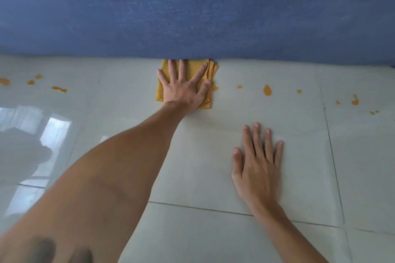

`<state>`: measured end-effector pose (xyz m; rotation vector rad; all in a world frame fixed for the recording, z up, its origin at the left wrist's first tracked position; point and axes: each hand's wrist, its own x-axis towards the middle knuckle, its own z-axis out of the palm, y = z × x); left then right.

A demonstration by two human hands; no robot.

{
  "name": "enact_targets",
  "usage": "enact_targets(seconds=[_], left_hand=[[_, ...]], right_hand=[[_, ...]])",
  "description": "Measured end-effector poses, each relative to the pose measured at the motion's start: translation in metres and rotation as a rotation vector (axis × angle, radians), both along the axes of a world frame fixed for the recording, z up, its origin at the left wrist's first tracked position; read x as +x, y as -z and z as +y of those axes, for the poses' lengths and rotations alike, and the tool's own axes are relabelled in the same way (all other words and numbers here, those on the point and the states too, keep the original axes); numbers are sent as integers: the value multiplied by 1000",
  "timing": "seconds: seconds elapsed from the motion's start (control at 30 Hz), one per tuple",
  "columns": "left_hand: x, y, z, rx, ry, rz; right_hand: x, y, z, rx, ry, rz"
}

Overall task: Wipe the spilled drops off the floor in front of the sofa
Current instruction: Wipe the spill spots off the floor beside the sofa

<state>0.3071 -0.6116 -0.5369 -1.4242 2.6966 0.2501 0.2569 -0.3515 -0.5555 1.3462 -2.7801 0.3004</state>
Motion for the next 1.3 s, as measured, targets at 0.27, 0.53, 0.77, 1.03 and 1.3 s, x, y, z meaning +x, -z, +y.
enact_targets(seconds=[0.27,0.53,0.77,1.03,1.3], left_hand=[[55,-2,161,0,121,65],[84,-5,218,-3,106,43],[15,-1,95,15,-42,6],[-68,0,69,20,-4,12],[9,-5,230,2,147,62]], right_hand=[[-27,-24,24,-129,-7,-234],[-60,-21,72,220,84,-91],[-56,-12,72,172,103,-33],[-61,-7,71,158,96,1],[-79,-35,82,141,79,-186]])
